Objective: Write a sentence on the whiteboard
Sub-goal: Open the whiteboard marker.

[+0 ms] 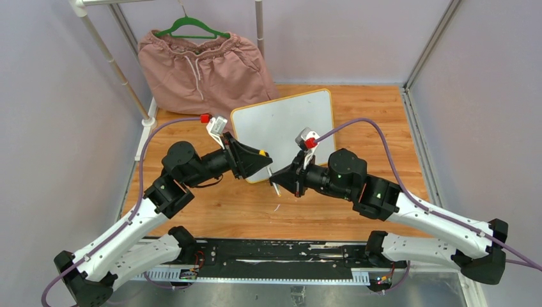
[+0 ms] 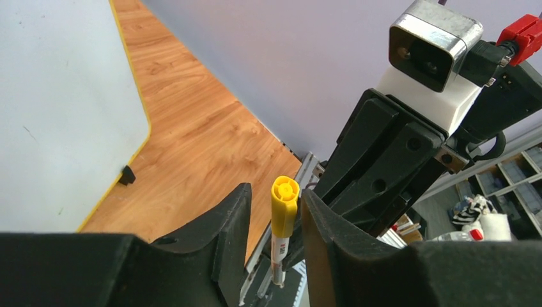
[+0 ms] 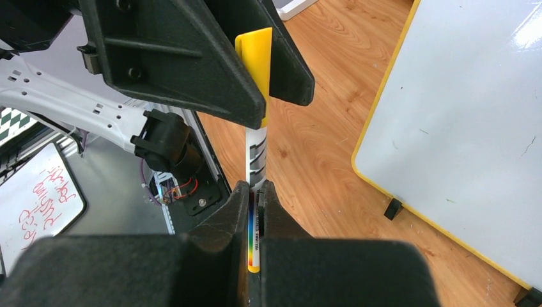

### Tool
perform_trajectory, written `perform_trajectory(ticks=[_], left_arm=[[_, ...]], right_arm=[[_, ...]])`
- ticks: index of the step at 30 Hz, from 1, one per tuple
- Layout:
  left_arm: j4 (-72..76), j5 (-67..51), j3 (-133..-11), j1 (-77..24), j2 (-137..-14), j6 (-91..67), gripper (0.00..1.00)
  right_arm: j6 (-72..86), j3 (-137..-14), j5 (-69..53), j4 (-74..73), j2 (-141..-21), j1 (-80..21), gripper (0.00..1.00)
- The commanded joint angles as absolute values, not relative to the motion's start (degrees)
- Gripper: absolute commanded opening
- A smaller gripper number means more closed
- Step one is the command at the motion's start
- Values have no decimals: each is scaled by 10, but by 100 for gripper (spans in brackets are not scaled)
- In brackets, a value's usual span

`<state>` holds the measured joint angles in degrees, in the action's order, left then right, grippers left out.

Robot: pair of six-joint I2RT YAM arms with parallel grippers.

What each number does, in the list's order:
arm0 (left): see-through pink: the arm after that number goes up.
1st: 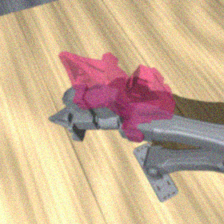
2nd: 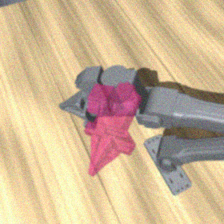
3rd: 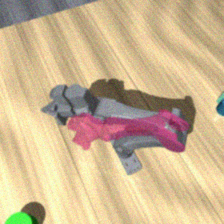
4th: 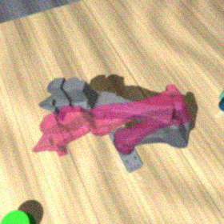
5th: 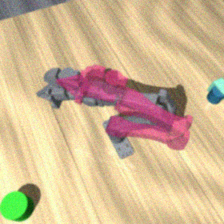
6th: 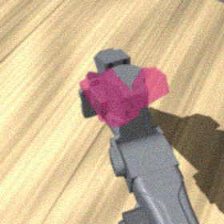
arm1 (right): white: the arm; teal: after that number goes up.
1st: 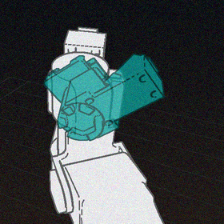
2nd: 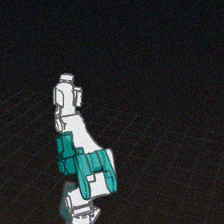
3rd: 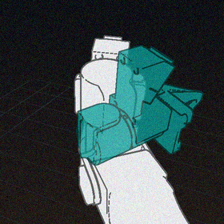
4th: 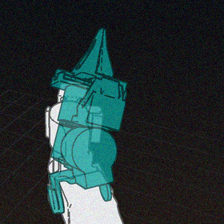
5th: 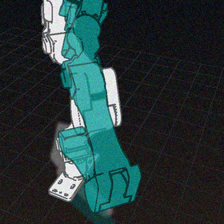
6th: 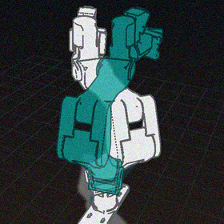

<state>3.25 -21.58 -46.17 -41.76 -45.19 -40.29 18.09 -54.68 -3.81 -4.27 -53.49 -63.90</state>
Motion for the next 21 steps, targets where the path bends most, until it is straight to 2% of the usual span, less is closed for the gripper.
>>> perform_trajectory(ticks=[1, 6, 10, 11, 12, 13, 15, 17, 21], left_arm=[[53, -225, -475, -422, -443, -403, 36], [54, -230, -475, -422, -445, -403, 24], [55, -233, -474, -422, -444, -403, 5], [55, -234, -473, -422, -444, -402, 0], [55, -235, -472, -422, -442, -402, 0], [55, -235, -471, -422, -440, -403, 0], [59, -235, -466, -422, -434, -405, 0], [67, -235, -459, -422, -426, -408, 0], [86, -242, -445, -422, -411, -420, 0]], right_arm=[[166, -569, -22, -28, -535, -653, 0], [163, -572, -18, -30, -535, -657, 0], [167, -573, -17, -33, -534, -659, 2], [169, -571, -18, -32, -531, -659, 18], [171, -569, -19, -30, -528, -659, 33], [175, -564, -19, -24, -525, -659, 44], [186, -552, -18, -6, -518, -659, 58], [193, -553, -27, 16, -517, -657, 66], [209, -565, -58, 31, -530, -654, 67]])
